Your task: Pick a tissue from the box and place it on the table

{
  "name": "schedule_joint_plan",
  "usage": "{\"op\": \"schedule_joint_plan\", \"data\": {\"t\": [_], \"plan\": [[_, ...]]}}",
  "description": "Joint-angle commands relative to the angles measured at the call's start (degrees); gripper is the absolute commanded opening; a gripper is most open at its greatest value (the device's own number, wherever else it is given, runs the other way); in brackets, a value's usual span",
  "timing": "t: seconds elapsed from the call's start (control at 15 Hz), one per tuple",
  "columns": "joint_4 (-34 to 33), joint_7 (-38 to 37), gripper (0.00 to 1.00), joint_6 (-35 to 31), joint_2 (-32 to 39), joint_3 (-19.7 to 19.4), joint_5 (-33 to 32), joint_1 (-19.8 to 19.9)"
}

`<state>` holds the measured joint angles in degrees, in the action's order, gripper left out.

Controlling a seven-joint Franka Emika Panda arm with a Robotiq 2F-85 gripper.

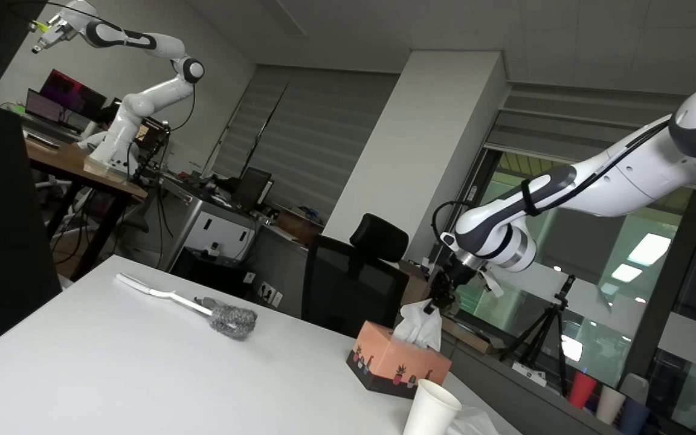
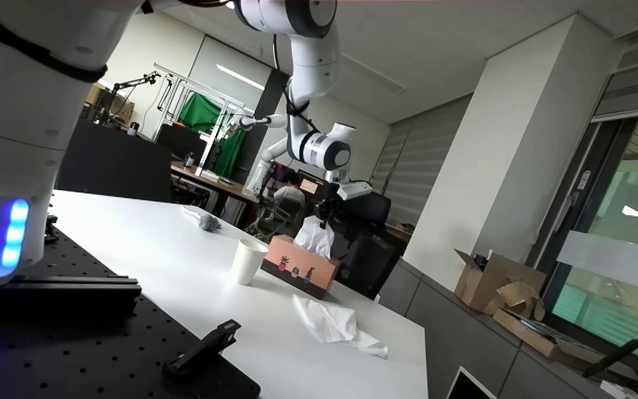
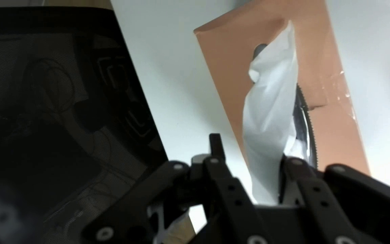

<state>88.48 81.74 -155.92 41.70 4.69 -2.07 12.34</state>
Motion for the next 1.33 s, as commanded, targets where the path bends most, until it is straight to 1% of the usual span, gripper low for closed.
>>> {"op": "schedule_joint_plan", "data": {"t": [0.0,0.07,0.13,0.53,0.67,0.93,1.13,1.27], "plan": [[-4.2,-5.6,0.05,8.8,0.0,-2.8,-1.7,-1.8],[-5.4,-6.3,0.01,10.9,0.2,-3.2,-1.7,-1.9],[-6.8,-7.1,0.00,12.5,0.3,-3.6,-1.8,-2.1],[-14.1,-10.0,0.00,18.6,-0.1,-5.4,-2.4,-2.3],[-17.2,-11.1,0.00,21.2,-0.3,-6.8,-4.1,-2.7],[-24.1,-13.2,0.00,27.0,0.8,-10.7,-10.0,-3.0],[-28.1,-13.3,0.00,32.2,2.6,-13.4,-14.3,-2.4],[-29.5,-12.3,0.00,37.0,4.1,-14.6,-16.0,-1.5]]}}
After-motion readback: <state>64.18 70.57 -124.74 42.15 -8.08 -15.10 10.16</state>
